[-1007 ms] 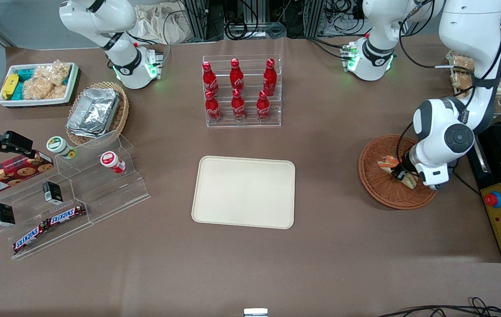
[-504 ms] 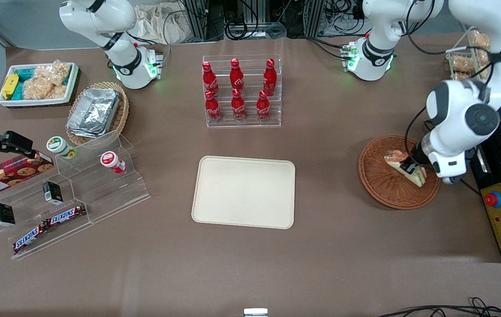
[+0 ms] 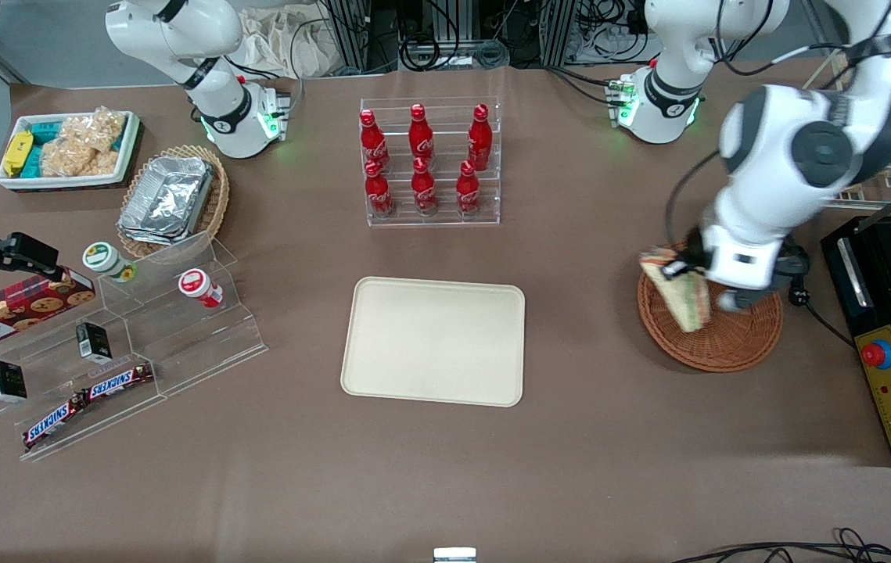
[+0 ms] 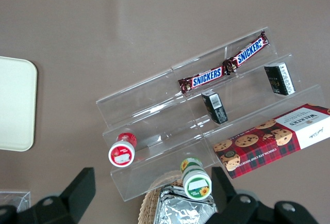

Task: Place sandwich from basket to tray
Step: 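Carry the sandwich over the cream tray and lower it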

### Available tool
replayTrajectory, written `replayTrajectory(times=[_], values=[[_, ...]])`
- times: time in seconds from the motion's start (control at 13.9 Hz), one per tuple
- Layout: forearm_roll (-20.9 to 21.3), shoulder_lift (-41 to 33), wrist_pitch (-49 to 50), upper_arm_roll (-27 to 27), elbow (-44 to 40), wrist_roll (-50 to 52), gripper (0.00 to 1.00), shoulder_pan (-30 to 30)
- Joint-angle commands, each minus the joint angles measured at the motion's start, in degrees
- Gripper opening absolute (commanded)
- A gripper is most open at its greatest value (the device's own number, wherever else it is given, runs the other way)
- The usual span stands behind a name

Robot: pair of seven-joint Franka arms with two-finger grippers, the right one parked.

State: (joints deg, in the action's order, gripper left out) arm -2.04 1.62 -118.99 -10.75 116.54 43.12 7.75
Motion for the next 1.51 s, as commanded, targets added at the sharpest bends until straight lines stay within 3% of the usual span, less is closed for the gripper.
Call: replayTrajectory(times=[0.0,0.22,0.5,0.94,1.22,1.29,1.37,1.44], values=[[1.0,4.6,-3.1,-5.9,-3.3,-1.5,0.0,0.3],[4.8,11.4,-8.9,-11.8,-6.9,-1.5,0.0,1.1],[9.0,20.4,-22.8,-12.5,-7.0,-1.4,0.0,6.0],[19.1,32.8,-24.4,-12.5,-15.2,-0.6,0.0,7.5],[20.1,35.5,-25.0,-12.3,-16.6,-0.3,0.0,8.5],[20.1,35.9,-25.0,-12.2,-16.8,0.0,0.08,8.5],[20.1,36.2,-25.0,-12.2,-17.0,1.2,0.23,8.5],[20.2,36.4,-25.0,-12.2,-17.1,2.1,0.3,8.6]])
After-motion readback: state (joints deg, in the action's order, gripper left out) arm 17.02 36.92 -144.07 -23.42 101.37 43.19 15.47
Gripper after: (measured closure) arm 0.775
